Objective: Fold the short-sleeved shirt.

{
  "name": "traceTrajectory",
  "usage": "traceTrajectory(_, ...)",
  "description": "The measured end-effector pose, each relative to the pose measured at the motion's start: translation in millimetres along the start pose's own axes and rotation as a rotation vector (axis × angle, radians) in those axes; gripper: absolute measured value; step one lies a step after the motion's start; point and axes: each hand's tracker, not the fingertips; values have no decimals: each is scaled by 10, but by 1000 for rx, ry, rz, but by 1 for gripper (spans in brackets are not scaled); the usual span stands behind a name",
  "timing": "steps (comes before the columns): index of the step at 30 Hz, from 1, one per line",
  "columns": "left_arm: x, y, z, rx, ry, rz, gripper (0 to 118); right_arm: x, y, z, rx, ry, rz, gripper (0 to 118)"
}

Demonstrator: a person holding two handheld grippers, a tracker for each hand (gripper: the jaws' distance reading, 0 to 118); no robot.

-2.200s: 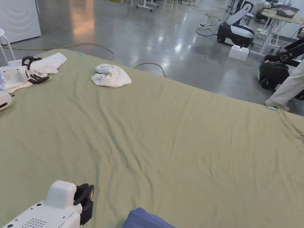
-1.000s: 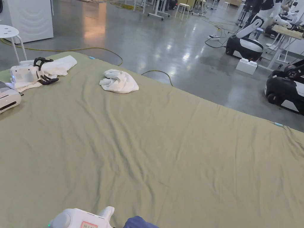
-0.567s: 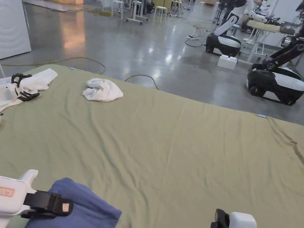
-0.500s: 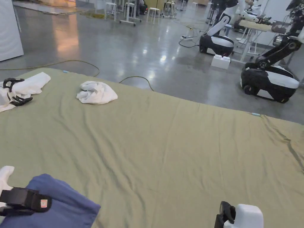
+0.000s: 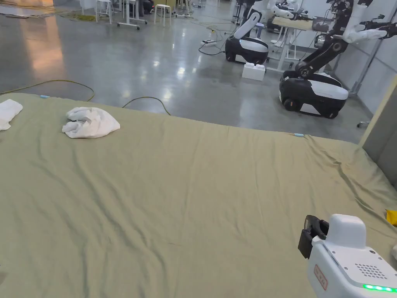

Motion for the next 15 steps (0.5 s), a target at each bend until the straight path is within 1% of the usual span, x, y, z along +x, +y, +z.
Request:
traceTrajectory(2, -74, -15, -16, 12, 3, 23, 27, -1, -37, 17, -7, 2, 1, 0)
traceTrajectory(3, -56, -23, -21, 23, 31, 28, 27, -2, -57, 24, -11, 1, 2, 0)
traceTrajectory(4, -19, -34, -12, 40, 67, 8, 32, -11, -76, 25, -14, 3, 4, 0)
traceTrajectory(6, 80, -50, 51, 52, 136, -41, 49, -20, -108, 15, -24, 5, 10, 0)
traceTrajectory(7, 155, -66, 80, 59, 178, -68, 61, -22, -122, 8, -29, 7, 11, 0)
traceTrajectory(8, 222, -87, 126, 84, 199, -93, 67, -30, -126, 4, -33, 11, 11, 0)
traceTrajectory(11, 338, -63, 352, 170, 250, -149, 67, -46, -141, -7, -41, 20, 10, 0)
traceTrajectory(14, 446, -44, 572, 248, 337, -185, 67, -65, -132, -4, -39, 29, 11, 0)
traceTrajectory(15, 521, -60, 632, 270, 387, -211, 67, -71, -132, -4, -37, 31, 12, 0)
